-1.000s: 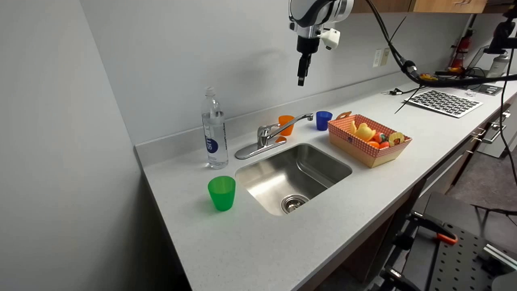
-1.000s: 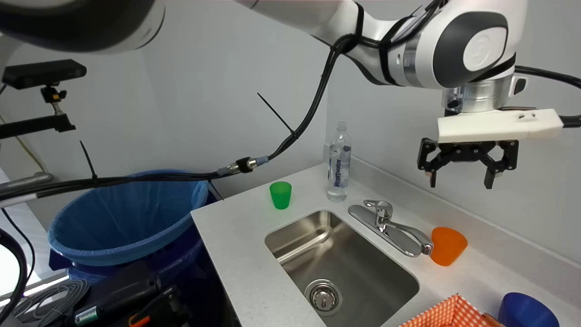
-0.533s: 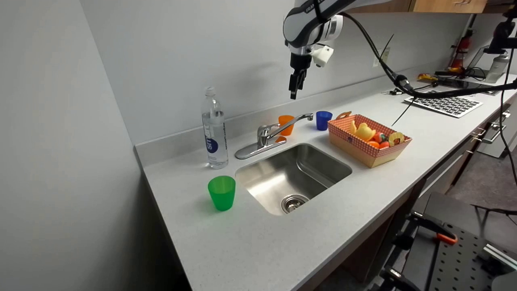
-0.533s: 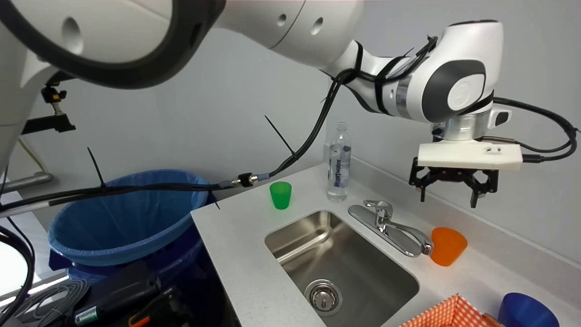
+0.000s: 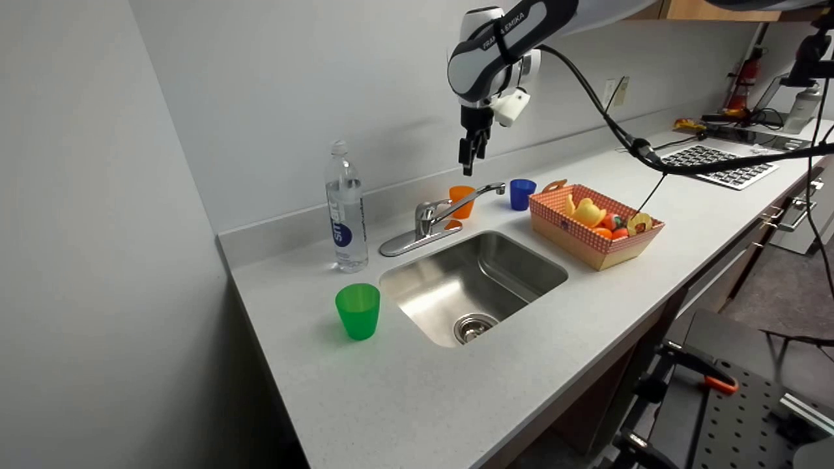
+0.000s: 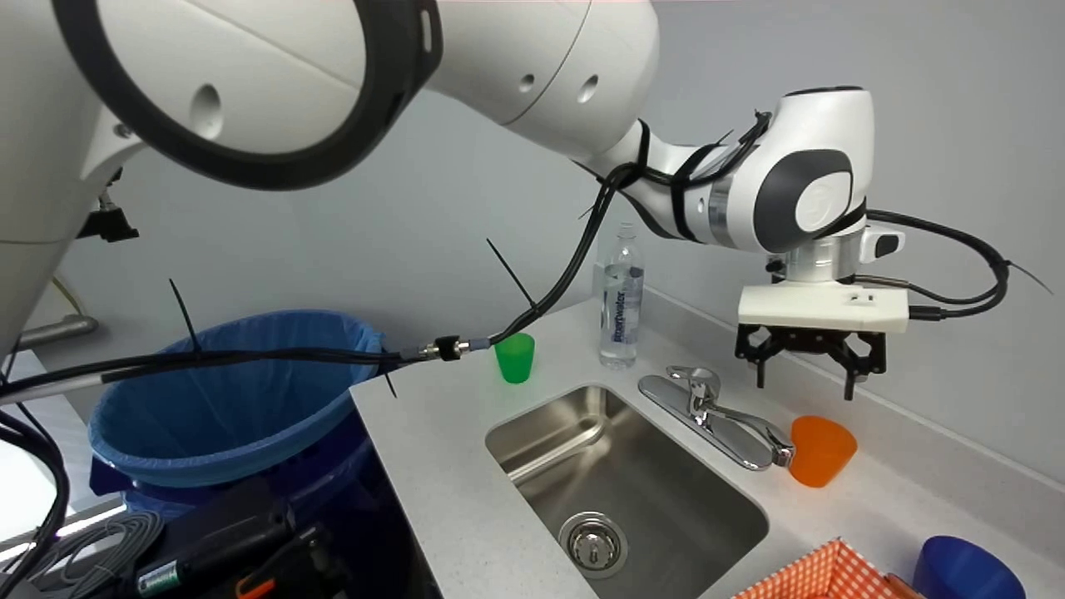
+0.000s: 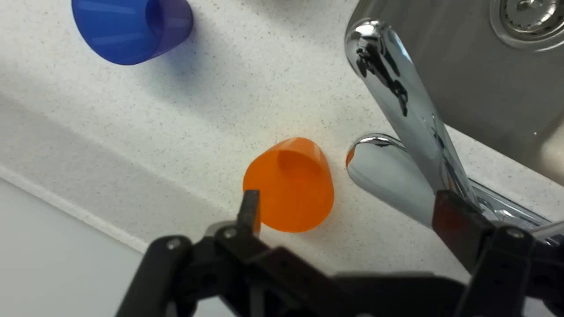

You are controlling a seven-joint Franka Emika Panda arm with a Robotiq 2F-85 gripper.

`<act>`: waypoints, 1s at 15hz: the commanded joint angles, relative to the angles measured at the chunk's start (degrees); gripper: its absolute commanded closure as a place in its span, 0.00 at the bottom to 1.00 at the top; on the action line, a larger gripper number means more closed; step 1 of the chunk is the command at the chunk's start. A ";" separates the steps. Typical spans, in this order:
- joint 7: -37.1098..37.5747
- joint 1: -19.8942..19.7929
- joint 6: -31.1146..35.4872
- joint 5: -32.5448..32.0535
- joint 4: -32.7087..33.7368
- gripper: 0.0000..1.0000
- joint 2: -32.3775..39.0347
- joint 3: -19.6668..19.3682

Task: Push the faucet to the left

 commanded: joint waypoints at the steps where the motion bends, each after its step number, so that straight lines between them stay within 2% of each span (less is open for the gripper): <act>1: 1.64 1.66 -0.15 -4.94 0.79 0.00 1.09 -1.75; 9: 5.67 3.03 1.02 -11.02 0.81 0.00 3.01 -3.81; 15: 7.71 0.82 -1.92 -8.07 3.15 0.00 4.20 -3.57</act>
